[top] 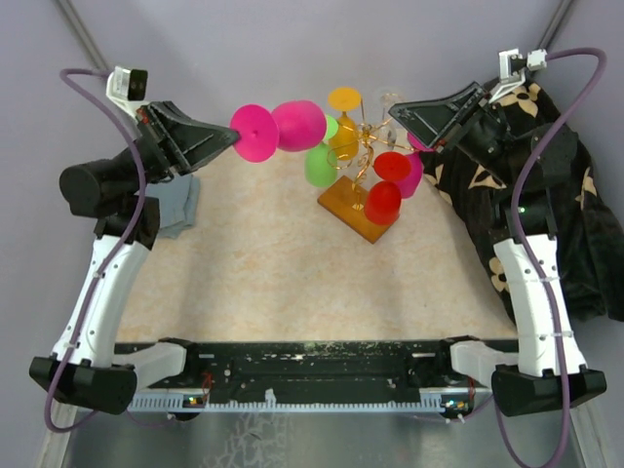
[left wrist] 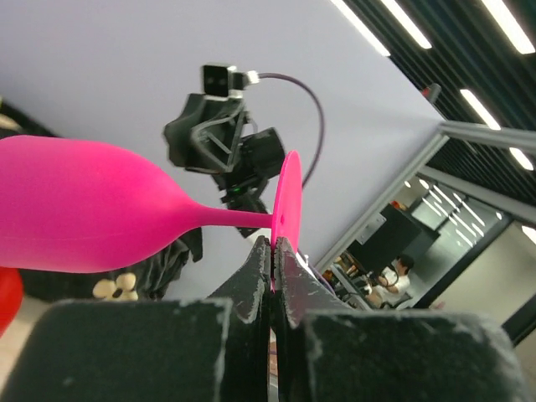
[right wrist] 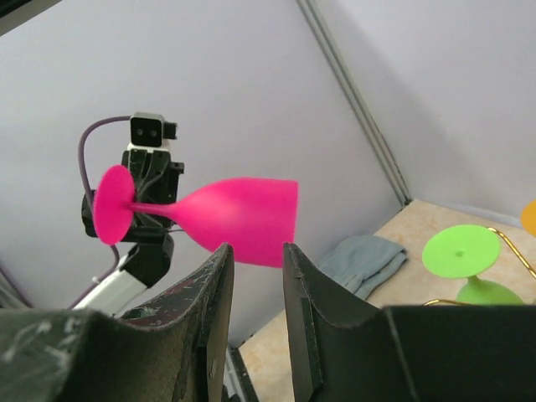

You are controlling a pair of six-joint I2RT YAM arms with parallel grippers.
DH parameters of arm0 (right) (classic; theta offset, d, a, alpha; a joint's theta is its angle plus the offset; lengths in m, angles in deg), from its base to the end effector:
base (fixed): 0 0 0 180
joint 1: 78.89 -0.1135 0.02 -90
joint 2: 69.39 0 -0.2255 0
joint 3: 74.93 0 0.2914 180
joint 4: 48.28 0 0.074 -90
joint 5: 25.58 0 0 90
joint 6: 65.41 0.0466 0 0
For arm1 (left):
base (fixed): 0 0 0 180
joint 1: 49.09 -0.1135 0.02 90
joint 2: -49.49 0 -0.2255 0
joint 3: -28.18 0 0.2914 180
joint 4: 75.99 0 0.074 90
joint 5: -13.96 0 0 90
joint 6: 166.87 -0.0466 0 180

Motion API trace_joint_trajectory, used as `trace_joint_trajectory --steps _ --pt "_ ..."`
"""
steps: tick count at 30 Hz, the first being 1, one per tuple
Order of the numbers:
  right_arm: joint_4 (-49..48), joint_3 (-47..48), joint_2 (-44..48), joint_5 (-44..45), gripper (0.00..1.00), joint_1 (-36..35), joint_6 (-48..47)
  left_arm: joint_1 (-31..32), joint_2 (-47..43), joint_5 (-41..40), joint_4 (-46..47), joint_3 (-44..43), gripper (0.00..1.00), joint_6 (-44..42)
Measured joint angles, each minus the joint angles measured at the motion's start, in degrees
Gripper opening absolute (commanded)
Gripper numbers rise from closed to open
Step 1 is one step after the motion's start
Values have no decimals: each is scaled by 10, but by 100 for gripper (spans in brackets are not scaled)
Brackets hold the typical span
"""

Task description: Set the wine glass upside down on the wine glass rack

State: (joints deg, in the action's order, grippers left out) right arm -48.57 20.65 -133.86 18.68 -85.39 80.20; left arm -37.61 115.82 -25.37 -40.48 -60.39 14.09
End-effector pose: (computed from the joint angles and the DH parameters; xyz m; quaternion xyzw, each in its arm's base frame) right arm 0.2578 0.0630 0.5230 -0.1209 0.5510 0.5774 0.5902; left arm 0.2422 -0.0860 0.5179 0.1556 0.4558 -0.7513 0.4512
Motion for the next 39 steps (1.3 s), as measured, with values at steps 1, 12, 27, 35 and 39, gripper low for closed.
trace_joint_trajectory --steps 1,12,27,35,39 --pt "9 0 2 5 31 0 -6 0 -3 0 -36 0 0 -14" --pt "88 4 11 47 31 3 -49 0 -19 -4 -388 0 0 -165" --pt "111 16 16 56 31 8 -62 95 1 -49 -560 58 0 -237" --pt "127 23 17 57 31 10 -70 114 56 -60 -548 58 0 -233" --pt "132 23 17 58 31 10 -72 124 89 -64 -540 49 0 -233"
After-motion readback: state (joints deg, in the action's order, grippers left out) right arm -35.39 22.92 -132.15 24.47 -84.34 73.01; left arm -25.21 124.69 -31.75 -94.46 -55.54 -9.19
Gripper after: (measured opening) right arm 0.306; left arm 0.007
